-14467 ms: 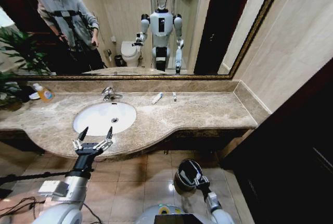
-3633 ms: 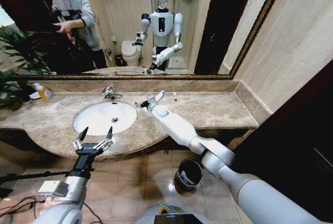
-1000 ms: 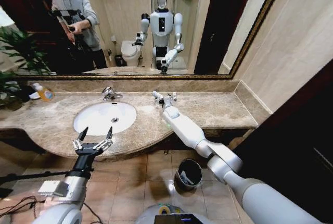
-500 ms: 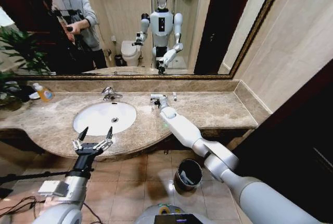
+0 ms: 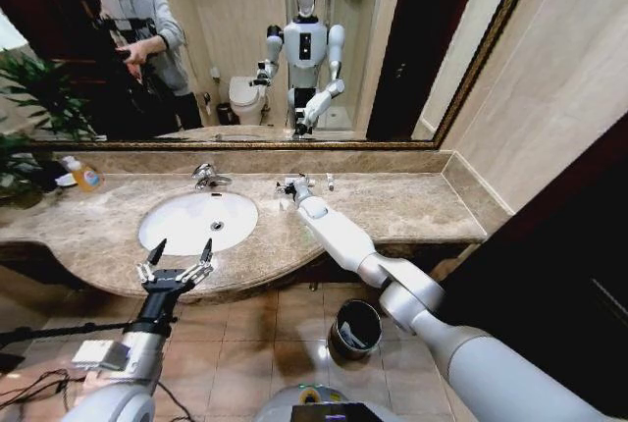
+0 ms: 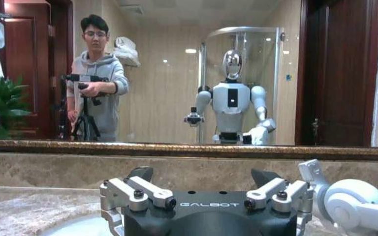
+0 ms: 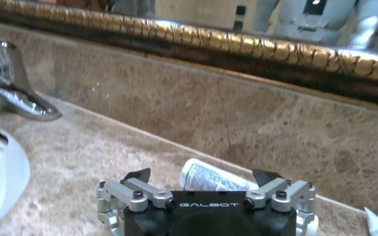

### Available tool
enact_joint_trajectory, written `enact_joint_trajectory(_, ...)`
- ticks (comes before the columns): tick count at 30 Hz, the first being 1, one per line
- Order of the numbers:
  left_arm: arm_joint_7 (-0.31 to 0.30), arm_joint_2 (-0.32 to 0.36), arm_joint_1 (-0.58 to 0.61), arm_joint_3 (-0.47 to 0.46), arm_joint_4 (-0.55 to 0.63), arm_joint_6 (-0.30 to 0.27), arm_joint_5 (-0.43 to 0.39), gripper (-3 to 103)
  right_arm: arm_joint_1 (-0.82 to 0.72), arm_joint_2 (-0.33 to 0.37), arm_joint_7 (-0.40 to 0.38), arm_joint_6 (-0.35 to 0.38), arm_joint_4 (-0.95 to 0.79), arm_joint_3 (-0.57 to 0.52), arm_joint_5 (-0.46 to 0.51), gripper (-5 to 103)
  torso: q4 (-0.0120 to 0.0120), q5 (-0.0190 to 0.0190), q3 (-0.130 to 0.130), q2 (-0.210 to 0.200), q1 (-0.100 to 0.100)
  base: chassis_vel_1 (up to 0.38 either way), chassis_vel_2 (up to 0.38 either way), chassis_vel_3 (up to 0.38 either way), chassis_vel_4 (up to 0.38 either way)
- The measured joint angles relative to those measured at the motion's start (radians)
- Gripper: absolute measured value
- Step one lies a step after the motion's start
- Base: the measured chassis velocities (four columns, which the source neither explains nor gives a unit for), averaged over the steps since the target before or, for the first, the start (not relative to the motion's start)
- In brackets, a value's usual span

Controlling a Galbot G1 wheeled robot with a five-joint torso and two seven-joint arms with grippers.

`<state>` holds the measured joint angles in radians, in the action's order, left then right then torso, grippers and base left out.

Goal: Pick up the trash from the sink and place it in the trash bin.

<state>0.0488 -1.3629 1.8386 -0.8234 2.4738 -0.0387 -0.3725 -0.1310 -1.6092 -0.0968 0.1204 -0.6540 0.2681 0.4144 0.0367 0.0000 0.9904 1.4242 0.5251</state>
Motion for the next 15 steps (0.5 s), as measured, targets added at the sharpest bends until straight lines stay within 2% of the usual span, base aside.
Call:
enact_joint_trajectory(7,0.000,0.000,0.000,0.000,0.000,0.000,0.000,100,0.039,0.002,0.122,0.052,0.030,0.006,-0.002,100,0.0002,0.0000,0.000,0.000,0.000,0.000,0.000,0.000,0.000)
enact_joint_trajectory(15,0.000,0.000,0.000,0.000,0.000,0.000,0.000,100,0.072,0.042,0.156,0.107,0.020,0.012,0.009,100,0.0000,0.0001,0.000,0.000,0.000,0.000,0.000,0.000,0.000)
